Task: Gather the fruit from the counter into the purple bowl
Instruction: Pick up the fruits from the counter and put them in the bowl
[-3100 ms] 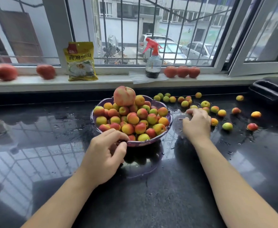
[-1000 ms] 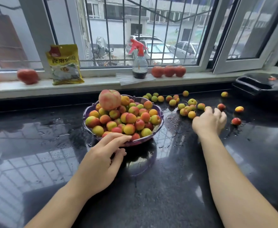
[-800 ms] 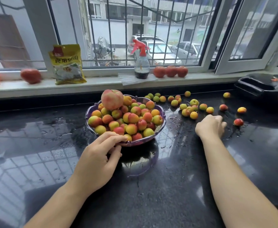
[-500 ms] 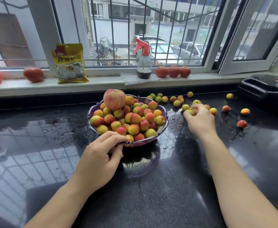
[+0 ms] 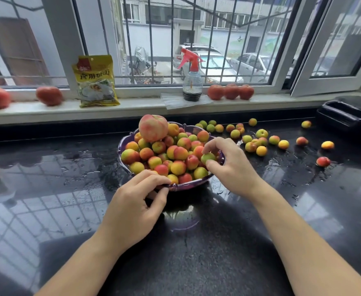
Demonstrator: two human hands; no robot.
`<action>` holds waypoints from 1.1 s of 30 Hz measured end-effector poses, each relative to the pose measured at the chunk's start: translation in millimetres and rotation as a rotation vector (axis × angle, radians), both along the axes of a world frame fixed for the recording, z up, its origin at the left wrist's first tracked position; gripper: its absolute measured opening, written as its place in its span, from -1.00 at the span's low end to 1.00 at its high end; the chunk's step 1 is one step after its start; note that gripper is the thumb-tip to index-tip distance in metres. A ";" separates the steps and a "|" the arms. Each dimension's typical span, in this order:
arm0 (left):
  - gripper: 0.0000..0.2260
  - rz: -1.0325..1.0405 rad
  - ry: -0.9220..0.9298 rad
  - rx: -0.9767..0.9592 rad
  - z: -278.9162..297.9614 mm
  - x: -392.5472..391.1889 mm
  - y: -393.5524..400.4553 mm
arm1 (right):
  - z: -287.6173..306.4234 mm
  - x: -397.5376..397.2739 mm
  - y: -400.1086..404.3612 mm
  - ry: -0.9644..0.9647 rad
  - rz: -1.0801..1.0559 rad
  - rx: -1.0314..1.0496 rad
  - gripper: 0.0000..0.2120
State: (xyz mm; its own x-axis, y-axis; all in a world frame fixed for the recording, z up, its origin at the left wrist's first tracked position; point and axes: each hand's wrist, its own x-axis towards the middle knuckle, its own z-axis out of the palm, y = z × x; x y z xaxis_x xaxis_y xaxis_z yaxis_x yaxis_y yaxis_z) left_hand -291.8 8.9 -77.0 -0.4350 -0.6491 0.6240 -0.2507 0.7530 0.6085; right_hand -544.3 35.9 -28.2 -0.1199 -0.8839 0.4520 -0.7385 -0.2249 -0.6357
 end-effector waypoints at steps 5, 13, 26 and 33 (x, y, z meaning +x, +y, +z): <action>-0.83 0.055 -0.068 -0.050 3.6 -0.4 5.1 | 4.7 -1.7 1.4 -0.047 -0.014 -0.111 -0.88; -0.63 0.137 -0.292 -0.225 -2.1 -10.8 14.8 | -20.8 -15.3 -22.7 -0.319 -0.481 -0.136 -0.91; -0.39 0.442 -0.508 -0.177 -4.1 -88.1 61.9 | 3.6 -133.8 -2.6 -0.015 -0.878 0.260 -0.66; -0.37 0.438 -0.466 -0.135 -5.2 -90.4 63.5 | -27.9 -243.3 45.6 0.346 -0.903 0.632 -0.50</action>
